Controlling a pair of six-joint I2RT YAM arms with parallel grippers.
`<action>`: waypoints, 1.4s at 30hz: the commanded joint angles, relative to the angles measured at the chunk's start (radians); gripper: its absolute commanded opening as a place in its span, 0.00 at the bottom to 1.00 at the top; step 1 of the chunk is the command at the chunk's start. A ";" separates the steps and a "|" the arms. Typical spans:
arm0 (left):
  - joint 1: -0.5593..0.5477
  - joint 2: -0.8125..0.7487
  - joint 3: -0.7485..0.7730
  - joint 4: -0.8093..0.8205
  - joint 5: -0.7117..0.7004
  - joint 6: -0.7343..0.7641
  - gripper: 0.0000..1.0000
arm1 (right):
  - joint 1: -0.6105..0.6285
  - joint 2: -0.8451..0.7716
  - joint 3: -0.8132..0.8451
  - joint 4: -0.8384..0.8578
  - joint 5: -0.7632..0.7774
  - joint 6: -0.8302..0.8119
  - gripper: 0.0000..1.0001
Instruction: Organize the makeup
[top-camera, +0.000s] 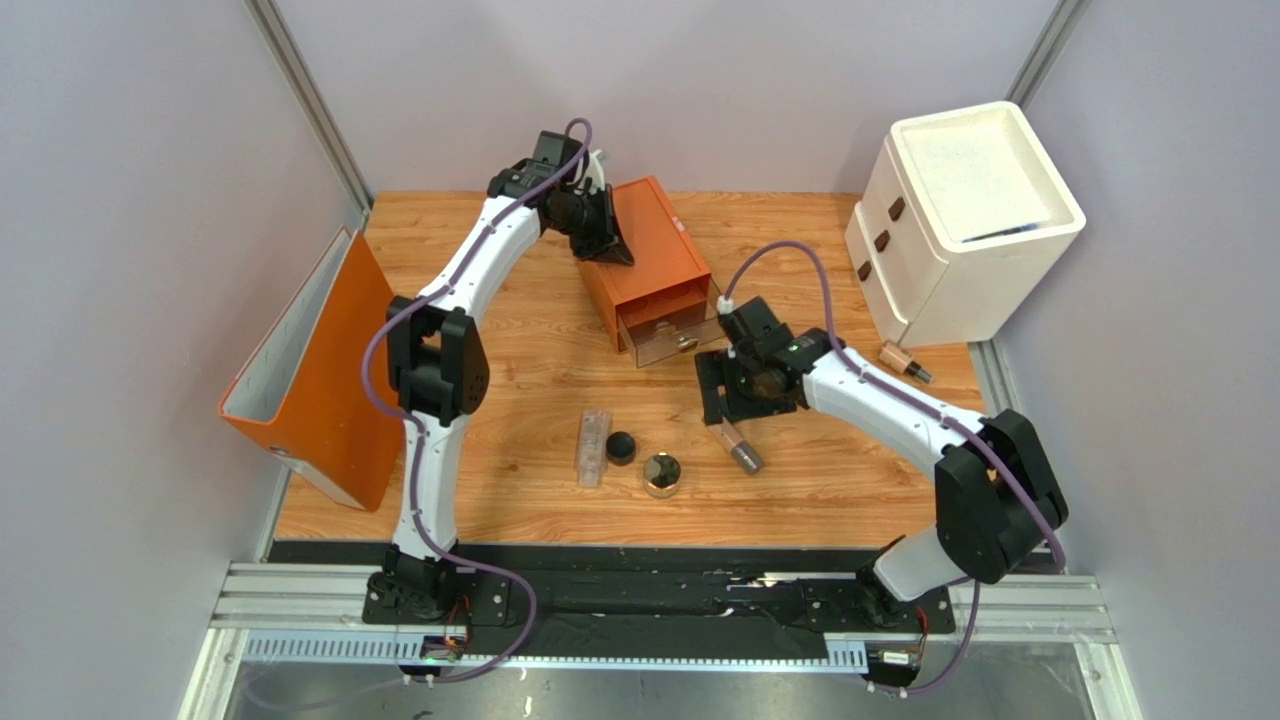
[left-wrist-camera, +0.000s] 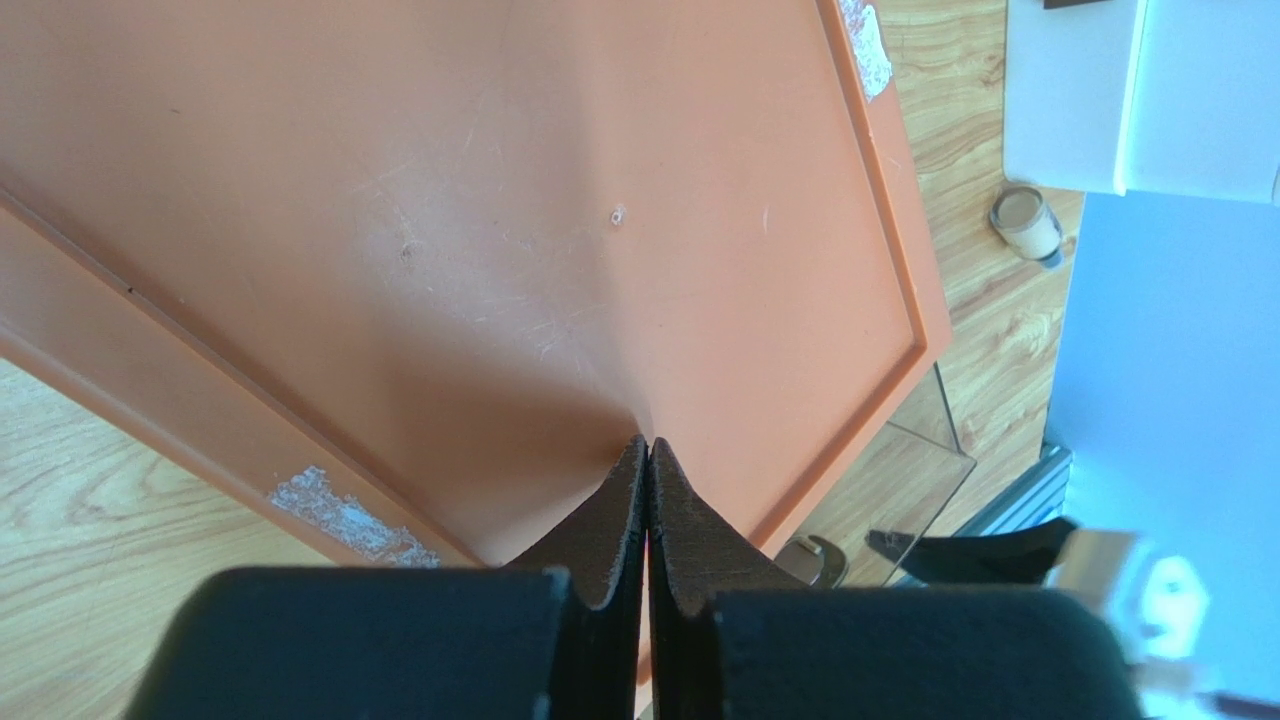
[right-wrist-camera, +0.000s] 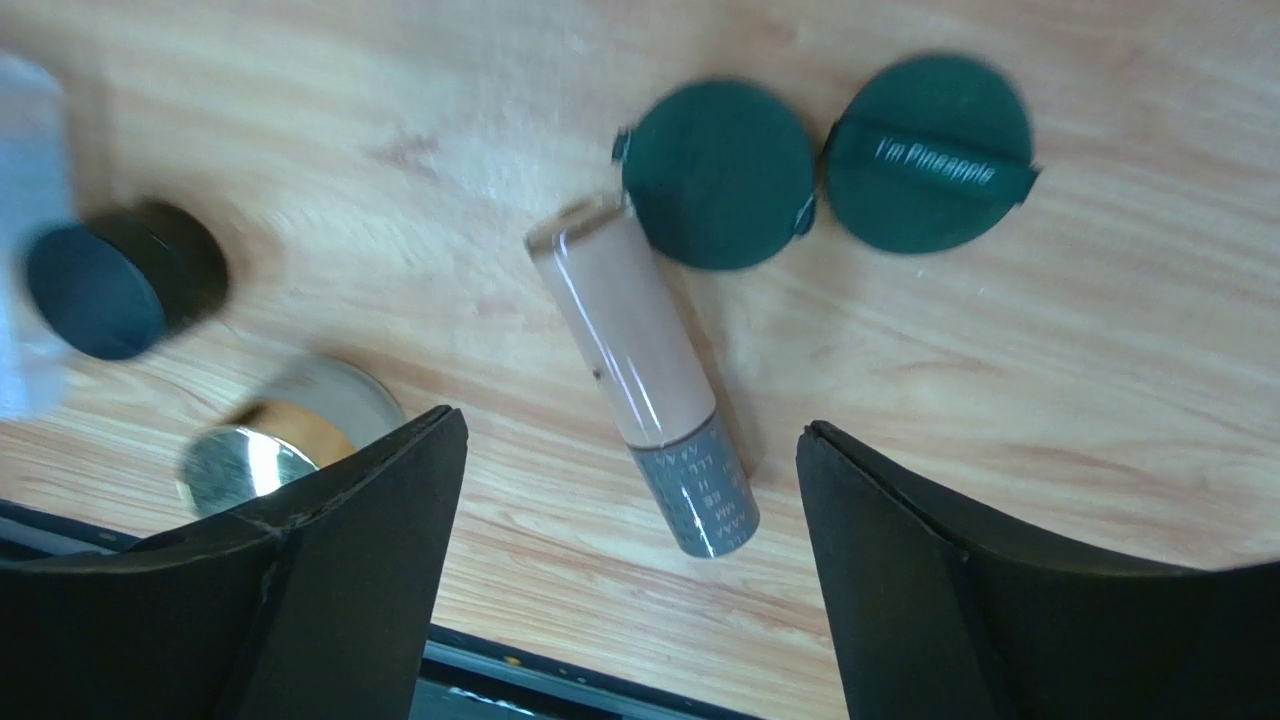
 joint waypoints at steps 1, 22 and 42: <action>0.006 -0.005 -0.043 -0.116 -0.053 0.045 0.00 | 0.059 0.024 -0.036 -0.005 0.117 -0.054 0.80; 0.006 -0.005 -0.080 -0.121 -0.033 0.057 0.00 | 0.157 -0.001 -0.092 -0.007 0.257 0.019 0.00; 0.006 -0.042 -0.094 -0.133 -0.189 0.029 0.00 | 0.093 0.069 0.450 0.040 0.392 0.549 0.00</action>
